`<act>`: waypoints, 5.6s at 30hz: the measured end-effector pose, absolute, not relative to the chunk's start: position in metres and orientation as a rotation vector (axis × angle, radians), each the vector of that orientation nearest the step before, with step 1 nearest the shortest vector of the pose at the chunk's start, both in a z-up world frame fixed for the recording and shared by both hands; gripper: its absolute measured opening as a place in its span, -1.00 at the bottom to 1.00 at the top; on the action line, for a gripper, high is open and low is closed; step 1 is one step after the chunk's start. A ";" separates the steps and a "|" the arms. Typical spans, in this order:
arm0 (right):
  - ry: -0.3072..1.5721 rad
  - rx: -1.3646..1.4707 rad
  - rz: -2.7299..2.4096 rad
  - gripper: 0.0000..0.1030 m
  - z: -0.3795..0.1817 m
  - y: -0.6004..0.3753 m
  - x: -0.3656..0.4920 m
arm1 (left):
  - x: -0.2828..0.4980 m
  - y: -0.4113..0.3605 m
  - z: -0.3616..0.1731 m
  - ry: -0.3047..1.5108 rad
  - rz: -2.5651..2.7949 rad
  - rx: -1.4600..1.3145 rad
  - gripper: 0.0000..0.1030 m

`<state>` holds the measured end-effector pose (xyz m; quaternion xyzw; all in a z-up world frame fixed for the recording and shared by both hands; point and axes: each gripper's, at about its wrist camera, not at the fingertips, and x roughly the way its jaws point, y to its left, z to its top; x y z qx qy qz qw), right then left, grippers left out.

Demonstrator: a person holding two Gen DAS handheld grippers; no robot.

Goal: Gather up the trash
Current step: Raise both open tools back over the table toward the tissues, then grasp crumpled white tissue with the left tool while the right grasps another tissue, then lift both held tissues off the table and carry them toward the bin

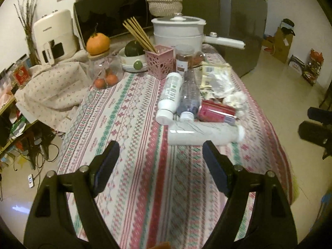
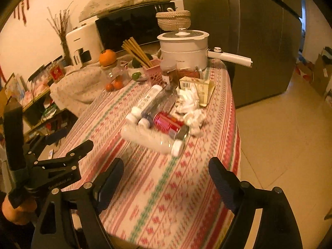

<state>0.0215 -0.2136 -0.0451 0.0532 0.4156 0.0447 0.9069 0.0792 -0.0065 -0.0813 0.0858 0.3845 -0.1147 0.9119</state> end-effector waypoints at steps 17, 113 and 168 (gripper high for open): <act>0.906 0.225 0.014 0.65 -0.105 -0.266 0.106 | 0.177 -0.046 -0.085 0.857 -0.401 0.110 0.58; 0.692 0.004 0.107 -0.49 0.005 -0.172 0.027 | 0.000 0.013 -0.004 0.620 -0.331 0.018 -0.86; 1.349 0.156 0.020 -0.47 -0.195 -0.292 -0.187 | -0.176 -0.131 -0.228 1.175 -0.736 0.055 -0.86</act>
